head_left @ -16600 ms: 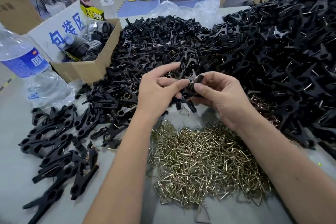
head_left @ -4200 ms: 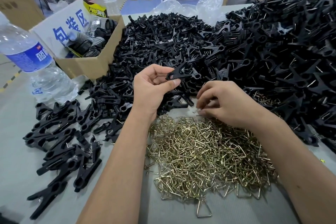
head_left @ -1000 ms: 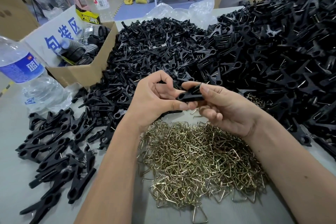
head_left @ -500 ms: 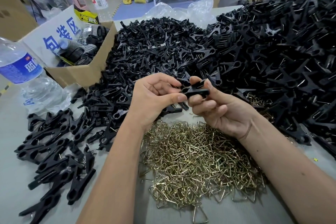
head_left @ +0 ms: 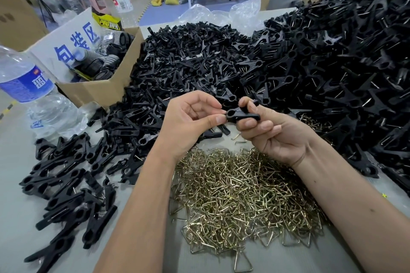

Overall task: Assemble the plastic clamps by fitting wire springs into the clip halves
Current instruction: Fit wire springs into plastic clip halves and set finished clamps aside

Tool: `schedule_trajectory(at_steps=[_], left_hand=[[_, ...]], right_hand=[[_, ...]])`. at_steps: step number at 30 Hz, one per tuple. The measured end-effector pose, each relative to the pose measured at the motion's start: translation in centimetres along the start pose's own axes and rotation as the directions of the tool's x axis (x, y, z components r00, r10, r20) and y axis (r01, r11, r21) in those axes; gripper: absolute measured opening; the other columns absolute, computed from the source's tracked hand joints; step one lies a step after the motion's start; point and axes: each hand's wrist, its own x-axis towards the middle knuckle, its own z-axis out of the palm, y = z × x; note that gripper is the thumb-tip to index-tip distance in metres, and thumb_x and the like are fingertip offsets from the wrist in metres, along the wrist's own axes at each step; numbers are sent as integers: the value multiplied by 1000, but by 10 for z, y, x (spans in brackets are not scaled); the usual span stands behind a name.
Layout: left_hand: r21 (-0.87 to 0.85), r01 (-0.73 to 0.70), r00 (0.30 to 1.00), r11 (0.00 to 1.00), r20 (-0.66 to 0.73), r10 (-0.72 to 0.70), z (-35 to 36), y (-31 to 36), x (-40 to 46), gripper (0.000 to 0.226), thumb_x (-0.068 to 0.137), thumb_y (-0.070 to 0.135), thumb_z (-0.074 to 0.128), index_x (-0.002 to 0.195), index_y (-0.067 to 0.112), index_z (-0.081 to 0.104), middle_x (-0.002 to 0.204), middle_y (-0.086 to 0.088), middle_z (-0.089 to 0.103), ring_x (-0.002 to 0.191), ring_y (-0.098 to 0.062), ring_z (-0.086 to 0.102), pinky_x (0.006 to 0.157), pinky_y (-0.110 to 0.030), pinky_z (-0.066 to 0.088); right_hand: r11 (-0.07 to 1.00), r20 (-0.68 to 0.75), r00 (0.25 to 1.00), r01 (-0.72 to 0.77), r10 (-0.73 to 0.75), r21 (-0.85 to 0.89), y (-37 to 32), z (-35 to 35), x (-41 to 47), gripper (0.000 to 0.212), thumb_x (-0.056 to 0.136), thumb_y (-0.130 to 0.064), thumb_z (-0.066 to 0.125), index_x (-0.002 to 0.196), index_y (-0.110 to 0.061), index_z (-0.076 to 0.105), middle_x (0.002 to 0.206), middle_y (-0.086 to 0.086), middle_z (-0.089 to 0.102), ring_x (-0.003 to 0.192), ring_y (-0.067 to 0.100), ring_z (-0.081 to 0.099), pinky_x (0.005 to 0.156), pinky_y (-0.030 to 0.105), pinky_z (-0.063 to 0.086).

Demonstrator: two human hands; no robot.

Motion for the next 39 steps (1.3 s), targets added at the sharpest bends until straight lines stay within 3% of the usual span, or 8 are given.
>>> schedule_trajectory(at_steps=[4,8,13,16,20,24,29,39], left_hand=[[51,-16,996,999,-83,20,0,0,2,24,77,-1,86,94,11,73,86,-7,80,82,-17,77,73,-26,60],[192,45,947,980,-319,19,-4,-1,11,23,78,5,88,94,13,74,87,-2,80,86,-21,77,84,-41,62],[543,189,911,818,-408,61,-21,11,53,22,81,7,83,85,25,72,74,9,75,75,-3,72,78,-24,60],[715,295,939,633,-338,-57,-33,19,85,22,82,8,81,83,28,72,78,13,72,80,-4,70,76,-19,55],[821,355,916,447,-210,-341,-36,16,118,23,78,24,91,92,34,75,91,10,69,96,-15,68,95,-31,54],[816,378,872,438,-154,-465,-38,3,133,18,78,24,90,82,34,76,101,2,76,107,-17,69,104,-33,51],[888,273,893,370,-90,-441,-47,0,140,24,75,28,90,92,29,74,90,5,69,106,-24,63,99,-33,49],[936,179,920,302,-51,-389,-64,-2,135,24,85,28,84,90,23,61,96,2,61,100,-25,58,77,-29,40]], right_hand=[[936,-92,983,118,-157,-333,2,4,2,25,81,-14,84,105,-11,78,76,10,57,51,6,56,39,11,47],[626,-145,878,201,-456,-753,-24,24,5,29,89,-28,70,115,-22,79,73,0,65,57,7,55,47,13,47],[123,-71,512,68,-856,-990,-102,56,32,37,86,-30,83,119,-15,77,69,-1,70,48,9,57,43,20,46],[-117,33,318,-250,-947,-961,-138,66,54,49,80,-33,89,124,-19,74,109,8,76,80,14,70,74,31,62],[-535,212,638,-368,-740,-760,-118,82,98,16,88,-19,80,104,-21,81,86,-9,71,78,5,64,78,24,55],[-847,-44,938,-329,-343,-418,-97,72,151,37,86,-2,72,115,-25,79,101,-2,73,92,20,66,86,32,56],[-898,-227,929,-349,-294,-268,-98,38,183,30,87,-29,78,115,-26,69,107,4,59,123,32,48,91,47,38],[-895,-185,955,-284,-231,-346,-105,30,182,31,85,1,60,70,-24,68,76,-11,68,76,17,60,60,27,39]])
